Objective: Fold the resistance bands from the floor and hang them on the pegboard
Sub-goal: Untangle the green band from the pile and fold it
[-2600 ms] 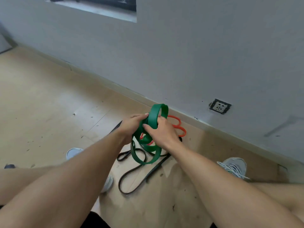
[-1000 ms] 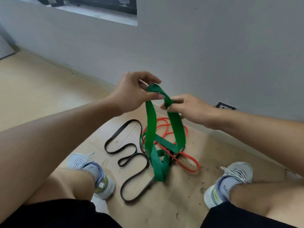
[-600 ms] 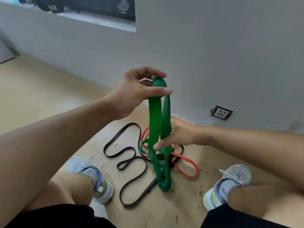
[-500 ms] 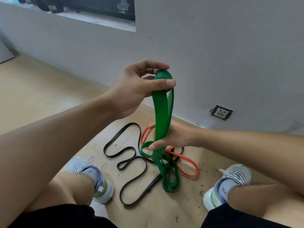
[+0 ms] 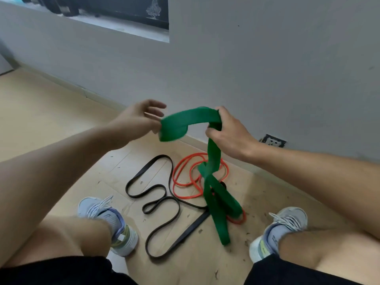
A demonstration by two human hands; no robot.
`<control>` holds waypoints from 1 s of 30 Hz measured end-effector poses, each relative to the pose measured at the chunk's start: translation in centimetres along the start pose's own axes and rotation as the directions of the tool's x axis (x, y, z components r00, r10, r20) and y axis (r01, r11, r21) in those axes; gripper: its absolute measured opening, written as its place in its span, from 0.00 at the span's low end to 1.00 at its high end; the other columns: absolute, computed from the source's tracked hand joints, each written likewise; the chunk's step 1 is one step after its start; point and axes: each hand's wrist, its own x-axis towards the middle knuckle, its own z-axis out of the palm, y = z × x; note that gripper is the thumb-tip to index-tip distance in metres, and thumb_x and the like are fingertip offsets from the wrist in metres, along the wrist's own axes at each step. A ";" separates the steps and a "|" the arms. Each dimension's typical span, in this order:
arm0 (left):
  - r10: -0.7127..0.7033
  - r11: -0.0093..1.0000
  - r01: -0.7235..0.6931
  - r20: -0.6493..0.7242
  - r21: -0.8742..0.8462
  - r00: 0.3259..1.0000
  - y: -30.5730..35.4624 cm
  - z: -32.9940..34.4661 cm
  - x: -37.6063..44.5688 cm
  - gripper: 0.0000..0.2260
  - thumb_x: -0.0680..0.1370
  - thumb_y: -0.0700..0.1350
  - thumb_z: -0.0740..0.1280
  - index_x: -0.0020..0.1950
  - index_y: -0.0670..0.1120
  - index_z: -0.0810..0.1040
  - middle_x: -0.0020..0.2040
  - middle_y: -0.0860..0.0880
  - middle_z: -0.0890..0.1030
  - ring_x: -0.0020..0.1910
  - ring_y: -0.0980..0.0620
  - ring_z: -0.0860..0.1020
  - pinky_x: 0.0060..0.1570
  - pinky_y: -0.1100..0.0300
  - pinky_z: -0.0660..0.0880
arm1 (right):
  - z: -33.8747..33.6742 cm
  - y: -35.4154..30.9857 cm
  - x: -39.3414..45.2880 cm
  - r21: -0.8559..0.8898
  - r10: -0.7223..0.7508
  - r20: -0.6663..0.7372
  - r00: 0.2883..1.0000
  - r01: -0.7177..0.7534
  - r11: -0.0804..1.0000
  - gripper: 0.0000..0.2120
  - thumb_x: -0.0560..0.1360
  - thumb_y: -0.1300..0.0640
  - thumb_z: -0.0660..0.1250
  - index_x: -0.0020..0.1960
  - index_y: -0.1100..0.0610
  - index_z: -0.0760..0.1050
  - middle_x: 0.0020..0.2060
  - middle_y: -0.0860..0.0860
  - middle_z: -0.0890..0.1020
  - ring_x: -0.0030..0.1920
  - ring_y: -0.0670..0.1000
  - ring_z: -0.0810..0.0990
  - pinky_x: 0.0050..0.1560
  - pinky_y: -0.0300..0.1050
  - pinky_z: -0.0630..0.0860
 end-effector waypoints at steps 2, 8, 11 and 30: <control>0.018 0.983 -0.038 0.115 0.177 0.993 0.3 1.2 -0.7 0.32 0.72 0.41 0.75 0.74 0.54 0.69 0.67 0.52 0.76 0.67 0.54 0.74 0.63 0.58 0.70 | 0.1 -0.6 -0.1 -0.066 -0.065 0.073 0.995 0.069 0.995 0.11 0.78 0.56 0.62 0.60 0.54 0.68 0.43 0.47 0.74 0.42 0.49 0.72 0.42 0.46 0.67; 0.044 0.922 -0.125 0.220 0.366 0.975 1.2 4.6 -1.2 0.41 0.64 0.57 0.83 0.71 0.52 0.67 0.64 0.56 0.75 0.61 0.58 0.75 0.53 0.69 0.70 | 0.0 -1.7 -0.2 -0.152 -0.110 0.242 0.964 0.150 0.977 0.23 0.75 0.57 0.69 0.70 0.52 0.73 0.55 0.47 0.78 0.51 0.46 0.77 0.49 0.32 0.72; 0.128 0.782 -0.198 0.159 0.591 0.979 0.9 5.4 -1.0 0.35 0.65 0.63 0.79 0.65 0.52 0.69 0.60 0.54 0.74 0.58 0.53 0.74 0.54 0.60 0.70 | -0.8 -0.9 -0.3 -0.112 -0.087 0.304 0.949 0.126 0.986 0.25 0.74 0.60 0.71 0.70 0.50 0.76 0.54 0.44 0.82 0.50 0.39 0.79 0.44 0.23 0.69; 0.341 0.899 -0.339 -0.042 -0.278 0.939 5.2 3.5 -2.3 0.14 0.69 0.50 0.80 0.47 0.46 0.80 0.44 0.45 0.85 0.43 0.50 0.84 0.50 0.59 0.81 | 1.7 3.3 -1.6 -0.022 0.142 0.528 0.837 -0.154 0.988 0.10 0.71 0.50 0.80 0.51 0.49 0.83 0.50 0.44 0.87 0.54 0.45 0.84 0.59 0.45 0.78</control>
